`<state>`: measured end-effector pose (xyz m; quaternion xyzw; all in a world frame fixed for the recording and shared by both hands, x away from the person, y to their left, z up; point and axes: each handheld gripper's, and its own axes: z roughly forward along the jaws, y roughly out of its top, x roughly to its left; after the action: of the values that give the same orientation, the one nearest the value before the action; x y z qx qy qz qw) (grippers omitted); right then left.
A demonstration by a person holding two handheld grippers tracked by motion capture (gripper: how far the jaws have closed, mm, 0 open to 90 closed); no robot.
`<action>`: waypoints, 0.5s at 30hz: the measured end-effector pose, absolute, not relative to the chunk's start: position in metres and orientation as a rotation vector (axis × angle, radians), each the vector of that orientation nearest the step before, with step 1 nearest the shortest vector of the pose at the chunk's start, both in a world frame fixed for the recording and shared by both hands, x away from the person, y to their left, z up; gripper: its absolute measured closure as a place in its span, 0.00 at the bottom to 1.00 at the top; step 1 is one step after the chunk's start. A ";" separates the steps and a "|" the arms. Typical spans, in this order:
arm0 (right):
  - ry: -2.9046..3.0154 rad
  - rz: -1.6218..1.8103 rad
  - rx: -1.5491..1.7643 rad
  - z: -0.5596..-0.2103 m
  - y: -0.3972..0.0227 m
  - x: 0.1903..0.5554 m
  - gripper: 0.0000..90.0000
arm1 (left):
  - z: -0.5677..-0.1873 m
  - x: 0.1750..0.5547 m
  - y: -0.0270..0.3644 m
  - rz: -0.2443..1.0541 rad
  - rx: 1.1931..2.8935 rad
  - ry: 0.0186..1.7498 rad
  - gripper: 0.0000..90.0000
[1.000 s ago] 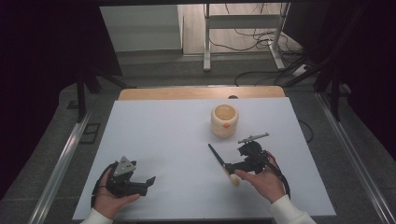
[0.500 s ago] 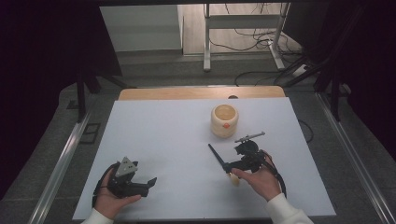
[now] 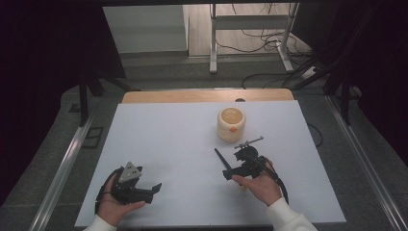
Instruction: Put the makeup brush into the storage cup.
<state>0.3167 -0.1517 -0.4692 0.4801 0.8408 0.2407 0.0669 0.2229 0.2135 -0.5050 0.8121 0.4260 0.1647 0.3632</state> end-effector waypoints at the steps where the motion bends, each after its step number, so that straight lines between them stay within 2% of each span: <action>1: 2.540 0.726 1.446 -0.469 -0.151 0.317 0.06 | -0.504 0.222 0.214 0.425 2.086 1.094 0.09; 15: 2.561 0.638 1.447 -0.473 -0.136 0.323 0.07 | -0.504 0.222 0.215 0.410 2.074 1.083 0.09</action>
<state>0.3228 -0.1361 -0.4728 0.4798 0.8490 0.2116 0.0659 0.2223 0.2155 -0.5039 0.8098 0.4229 0.1601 0.3738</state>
